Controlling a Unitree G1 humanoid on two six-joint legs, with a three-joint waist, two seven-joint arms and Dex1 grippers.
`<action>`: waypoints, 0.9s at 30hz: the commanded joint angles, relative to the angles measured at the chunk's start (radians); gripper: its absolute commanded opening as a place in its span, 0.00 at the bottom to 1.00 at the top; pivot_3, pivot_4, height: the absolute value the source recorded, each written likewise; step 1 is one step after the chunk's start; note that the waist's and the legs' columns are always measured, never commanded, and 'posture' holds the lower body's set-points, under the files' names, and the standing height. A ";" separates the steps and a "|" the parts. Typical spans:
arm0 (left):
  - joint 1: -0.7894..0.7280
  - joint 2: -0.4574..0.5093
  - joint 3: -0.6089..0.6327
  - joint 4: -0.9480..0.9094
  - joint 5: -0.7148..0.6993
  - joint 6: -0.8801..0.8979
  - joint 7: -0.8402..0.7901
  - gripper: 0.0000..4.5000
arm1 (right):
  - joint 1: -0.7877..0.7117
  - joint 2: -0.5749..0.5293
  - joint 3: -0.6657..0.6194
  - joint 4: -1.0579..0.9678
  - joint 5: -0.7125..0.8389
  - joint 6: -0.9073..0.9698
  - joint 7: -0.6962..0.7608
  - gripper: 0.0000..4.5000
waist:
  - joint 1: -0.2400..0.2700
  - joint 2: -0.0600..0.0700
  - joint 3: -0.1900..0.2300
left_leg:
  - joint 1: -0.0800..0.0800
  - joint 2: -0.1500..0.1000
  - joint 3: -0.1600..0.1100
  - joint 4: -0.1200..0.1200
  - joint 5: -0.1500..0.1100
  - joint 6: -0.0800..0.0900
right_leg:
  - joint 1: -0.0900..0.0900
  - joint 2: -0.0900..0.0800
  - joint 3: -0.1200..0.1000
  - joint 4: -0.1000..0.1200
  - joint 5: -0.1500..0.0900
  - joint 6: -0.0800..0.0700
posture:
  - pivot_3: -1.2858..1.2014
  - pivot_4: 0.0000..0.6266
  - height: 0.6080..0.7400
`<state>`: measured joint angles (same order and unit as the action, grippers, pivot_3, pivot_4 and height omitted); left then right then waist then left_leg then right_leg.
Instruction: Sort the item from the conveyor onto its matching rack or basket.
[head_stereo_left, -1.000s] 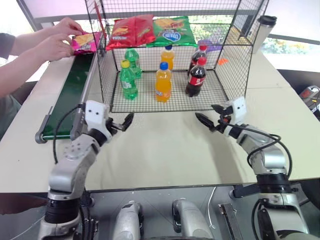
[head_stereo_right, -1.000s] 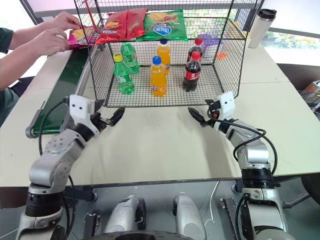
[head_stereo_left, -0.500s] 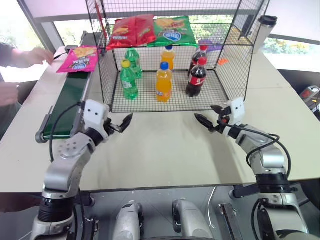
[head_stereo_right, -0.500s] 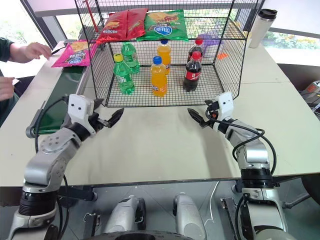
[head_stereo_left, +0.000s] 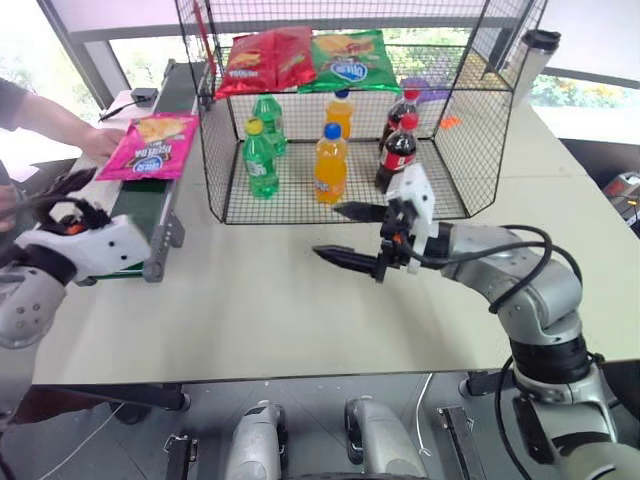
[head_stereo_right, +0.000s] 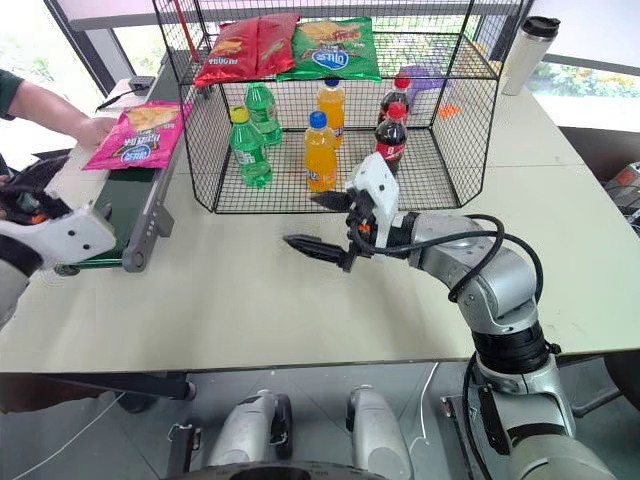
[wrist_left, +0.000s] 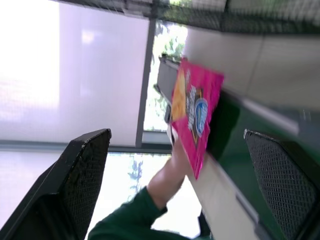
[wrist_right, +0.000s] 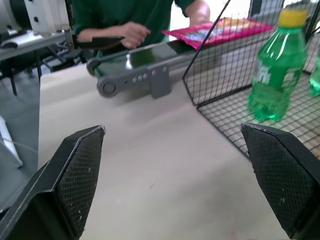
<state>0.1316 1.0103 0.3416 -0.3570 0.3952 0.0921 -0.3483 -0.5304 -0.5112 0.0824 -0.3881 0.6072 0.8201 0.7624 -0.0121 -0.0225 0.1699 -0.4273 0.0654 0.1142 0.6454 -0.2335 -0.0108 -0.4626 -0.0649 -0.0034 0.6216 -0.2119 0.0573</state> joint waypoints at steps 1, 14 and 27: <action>0.002 -0.009 0.044 0.011 0.020 -0.021 -0.004 0.99 | 0.020 -0.026 0.003 -0.018 -0.019 -0.035 0.017 1.00 | -0.002 0.000 0.000 | -0.001 0.001 0.000 -0.001 0.000 0.000 | 0.000 -0.001 -0.003 -0.005 0.002 -0.003 | 0.52 0.24 1.00; 0.003 -0.086 -0.019 0.053 0.068 -0.008 -0.010 0.99 | 0.070 -0.041 -0.056 -0.088 0.048 0.007 0.003 1.00 | -0.004 0.000 0.000 | -0.004 0.003 0.011 -0.001 0.000 0.005 | -0.002 0.000 -0.011 -0.005 0.004 -0.005 | 0.52 0.24 1.00; -0.108 -0.127 -0.114 0.165 0.129 -0.006 0.026 0.99 | 0.090 -0.035 -0.064 -0.092 0.038 -0.019 -0.041 1.00 | -0.001 0.000 0.000 | -0.001 0.003 0.012 0.000 0.000 0.005 | 0.000 0.000 -0.011 -0.003 0.004 -0.005 | 0.52 0.24 1.00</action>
<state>0.0328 0.8879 0.2423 -0.2103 0.5080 0.0831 -0.3345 -0.4379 -0.5485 0.0469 -0.4414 0.6355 0.8216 0.7283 -0.0127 -0.0229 0.1696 -0.4276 0.0683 0.1264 0.6457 -0.2336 -0.0062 -0.4622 -0.0647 -0.0143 0.6188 -0.2074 0.0523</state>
